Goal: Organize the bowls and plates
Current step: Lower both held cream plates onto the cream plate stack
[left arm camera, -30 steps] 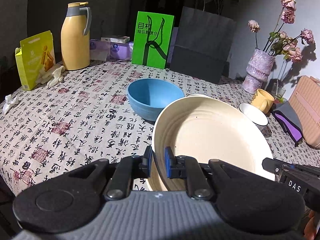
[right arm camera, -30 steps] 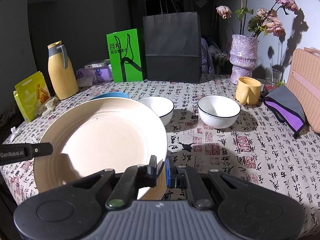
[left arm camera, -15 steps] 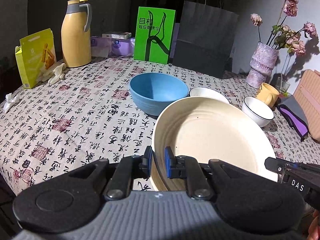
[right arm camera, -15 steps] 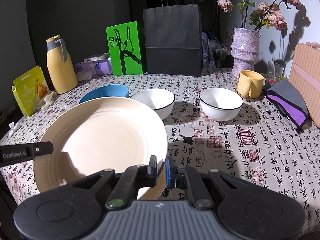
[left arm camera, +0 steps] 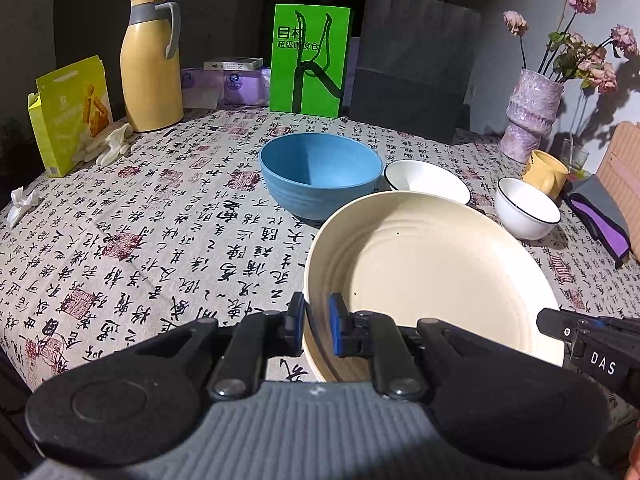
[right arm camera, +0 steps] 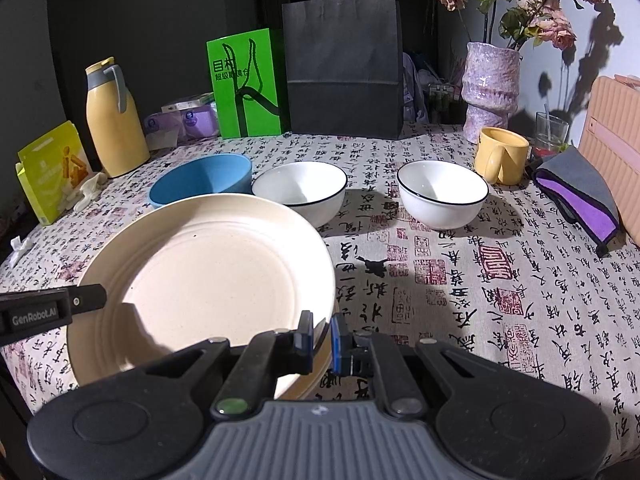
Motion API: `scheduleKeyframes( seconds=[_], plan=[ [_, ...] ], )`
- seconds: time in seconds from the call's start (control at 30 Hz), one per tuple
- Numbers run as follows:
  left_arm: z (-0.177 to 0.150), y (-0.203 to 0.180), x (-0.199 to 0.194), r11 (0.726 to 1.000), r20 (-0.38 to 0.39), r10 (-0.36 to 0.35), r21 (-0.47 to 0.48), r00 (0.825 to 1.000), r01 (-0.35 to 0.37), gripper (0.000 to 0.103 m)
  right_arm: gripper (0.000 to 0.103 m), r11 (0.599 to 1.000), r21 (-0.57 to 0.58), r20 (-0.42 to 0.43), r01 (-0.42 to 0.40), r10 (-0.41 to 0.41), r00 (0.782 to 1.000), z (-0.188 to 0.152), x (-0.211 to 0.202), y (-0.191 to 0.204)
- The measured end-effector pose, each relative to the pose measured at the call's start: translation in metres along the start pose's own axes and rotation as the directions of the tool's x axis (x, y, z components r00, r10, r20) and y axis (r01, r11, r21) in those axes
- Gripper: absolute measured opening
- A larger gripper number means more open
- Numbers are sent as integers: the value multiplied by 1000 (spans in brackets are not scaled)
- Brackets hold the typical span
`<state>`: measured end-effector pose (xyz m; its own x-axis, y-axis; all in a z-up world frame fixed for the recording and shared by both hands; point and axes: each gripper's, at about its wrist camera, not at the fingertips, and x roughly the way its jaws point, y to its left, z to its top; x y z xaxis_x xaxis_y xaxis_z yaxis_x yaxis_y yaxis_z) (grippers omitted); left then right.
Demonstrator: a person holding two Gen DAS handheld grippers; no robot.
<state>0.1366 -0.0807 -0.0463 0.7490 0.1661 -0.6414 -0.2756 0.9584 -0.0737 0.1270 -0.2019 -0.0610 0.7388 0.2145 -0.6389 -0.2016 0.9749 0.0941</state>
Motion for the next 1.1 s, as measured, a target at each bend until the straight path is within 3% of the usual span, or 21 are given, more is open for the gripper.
scheduleKeyframes(
  seconds=[0.57,1.1],
  plan=[
    [-8,-2,26,999,-46,31,15,998,-30,13,9,1000,-17,-22,20,-20,1000,-5,19,5],
    [-14,-7,35,998,-36,52,36,998,-51,13,9,998,-43,-26,44,-45,999,-9,31,7]
  ],
)
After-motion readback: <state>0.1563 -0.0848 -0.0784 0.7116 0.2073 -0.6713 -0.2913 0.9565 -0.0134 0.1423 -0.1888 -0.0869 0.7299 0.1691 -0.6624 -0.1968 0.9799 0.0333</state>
